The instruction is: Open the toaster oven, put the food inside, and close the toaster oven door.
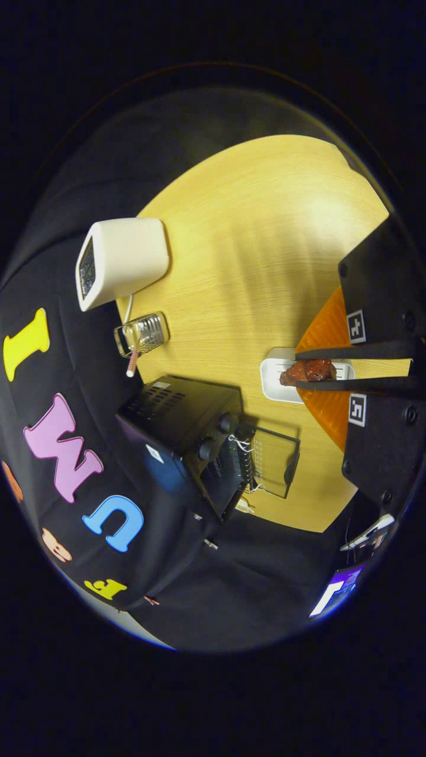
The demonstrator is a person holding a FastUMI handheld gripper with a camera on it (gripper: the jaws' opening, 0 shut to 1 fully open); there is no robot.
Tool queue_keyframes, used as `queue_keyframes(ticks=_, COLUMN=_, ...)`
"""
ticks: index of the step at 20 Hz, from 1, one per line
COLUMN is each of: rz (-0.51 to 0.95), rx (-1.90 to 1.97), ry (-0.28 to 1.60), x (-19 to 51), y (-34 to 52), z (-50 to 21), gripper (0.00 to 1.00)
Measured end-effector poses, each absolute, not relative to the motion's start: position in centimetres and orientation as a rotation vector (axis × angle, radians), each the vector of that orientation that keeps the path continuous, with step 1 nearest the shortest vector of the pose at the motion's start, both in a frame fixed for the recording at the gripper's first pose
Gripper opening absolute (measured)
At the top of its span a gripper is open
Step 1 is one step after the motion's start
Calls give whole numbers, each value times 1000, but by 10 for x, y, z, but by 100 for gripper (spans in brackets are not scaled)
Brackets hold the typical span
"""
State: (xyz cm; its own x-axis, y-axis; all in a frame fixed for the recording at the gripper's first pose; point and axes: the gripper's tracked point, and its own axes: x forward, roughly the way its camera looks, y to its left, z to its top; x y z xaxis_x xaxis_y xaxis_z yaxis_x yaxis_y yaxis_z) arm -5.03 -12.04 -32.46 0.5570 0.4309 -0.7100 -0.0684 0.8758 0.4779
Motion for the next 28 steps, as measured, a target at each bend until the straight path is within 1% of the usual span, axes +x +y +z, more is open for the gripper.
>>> queue_keyframes(ticks=3, rz=310, rx=399, ry=868, x=-56, y=-106, z=-286, gripper=16)
queue_keyframes(ticks=7, rz=340, rx=412, ry=795, x=-68, y=-60, z=-239, gripper=16)
queue_keyframes(ticks=11, rz=378, rx=419, ry=770, x=-82, y=1, z=-218, gripper=16)
queue_keyframes(ticks=15, rz=402, rx=442, ry=785, x=-89, y=68, z=-223, gripper=16)
queue_keyframes(ticks=20, rz=383, rx=479, ry=789, x=-68, y=135, z=-244, gripper=16)
queue_keyframes(ticks=24, rz=324, rx=512, ry=789, x=-30, y=168, z=-266, gripper=16)
queue_keyframes(ticks=28, rz=241, rx=583, ry=783, x=8, y=182, z=-289, gripper=16)
